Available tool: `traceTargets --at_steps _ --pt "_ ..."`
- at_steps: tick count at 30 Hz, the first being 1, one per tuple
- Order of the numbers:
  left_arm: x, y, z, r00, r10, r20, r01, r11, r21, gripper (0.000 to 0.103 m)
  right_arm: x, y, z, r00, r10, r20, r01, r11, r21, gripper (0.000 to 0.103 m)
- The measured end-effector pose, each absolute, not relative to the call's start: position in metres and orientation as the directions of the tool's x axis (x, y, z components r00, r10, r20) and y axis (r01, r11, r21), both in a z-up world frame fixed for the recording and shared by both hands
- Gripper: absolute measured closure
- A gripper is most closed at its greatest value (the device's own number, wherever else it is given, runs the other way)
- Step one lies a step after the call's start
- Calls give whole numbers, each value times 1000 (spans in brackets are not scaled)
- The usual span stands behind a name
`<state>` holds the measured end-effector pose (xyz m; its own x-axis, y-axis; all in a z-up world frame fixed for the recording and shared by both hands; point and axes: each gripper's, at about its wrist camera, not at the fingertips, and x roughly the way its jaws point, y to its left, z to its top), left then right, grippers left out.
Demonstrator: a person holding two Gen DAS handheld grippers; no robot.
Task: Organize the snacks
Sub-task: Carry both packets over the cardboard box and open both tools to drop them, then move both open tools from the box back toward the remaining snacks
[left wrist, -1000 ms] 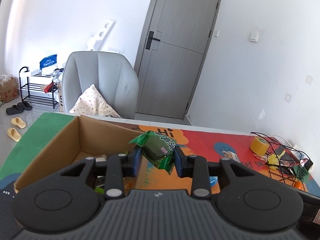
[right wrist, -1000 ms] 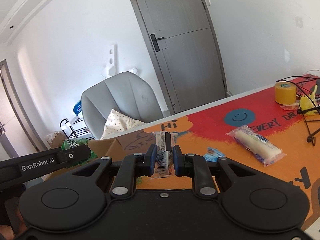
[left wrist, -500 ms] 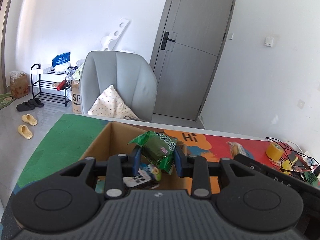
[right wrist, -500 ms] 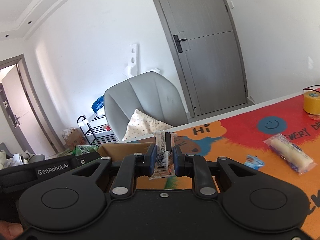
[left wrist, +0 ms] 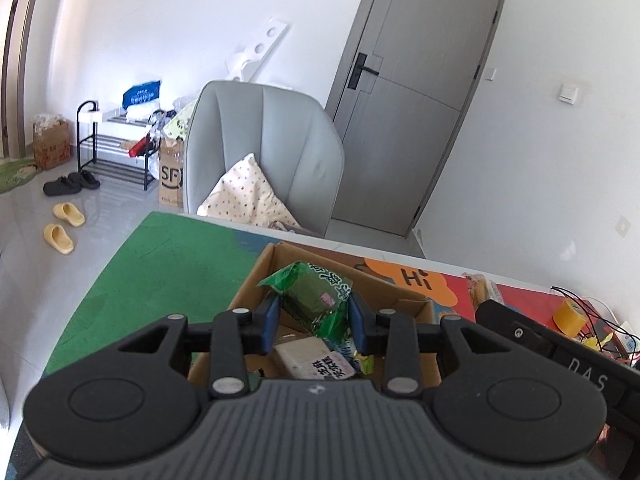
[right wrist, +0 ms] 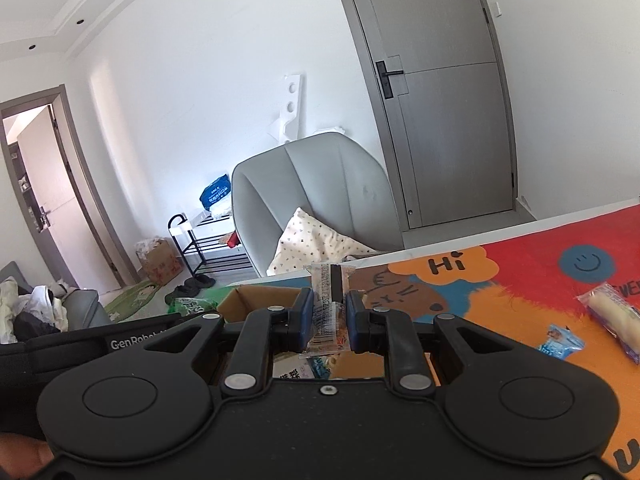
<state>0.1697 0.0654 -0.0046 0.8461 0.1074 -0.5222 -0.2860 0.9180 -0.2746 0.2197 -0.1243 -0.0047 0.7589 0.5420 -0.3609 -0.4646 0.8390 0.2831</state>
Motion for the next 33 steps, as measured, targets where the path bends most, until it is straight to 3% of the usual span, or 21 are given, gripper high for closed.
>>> traceTargets --at_steps 11,12,15,20,24,33 --pt "162 93 -3 845 131 -518 -334 886 -321 59 228 -106 -3 737 557 -383 -479 830 285 83" --pt "162 94 -3 844 136 -518 -340 883 -323 58 228 -105 -4 733 560 -386 -481 828 288 80" --pt "158 97 -2 845 148 -514 -350 879 -322 51 229 -104 -4 706 590 -392 -497 807 319 70" --pt "155 96 -2 844 156 -513 -357 877 -320 41 225 -110 0 725 566 -392 -476 823 310 69" --pt "152 90 -2 839 177 -515 -373 876 -306 25 224 -124 -1 736 549 -396 -446 833 326 66" --pt "151 62 0 829 193 -524 -374 889 -266 18 219 -157 -7 756 523 -394 -407 847 344 57"
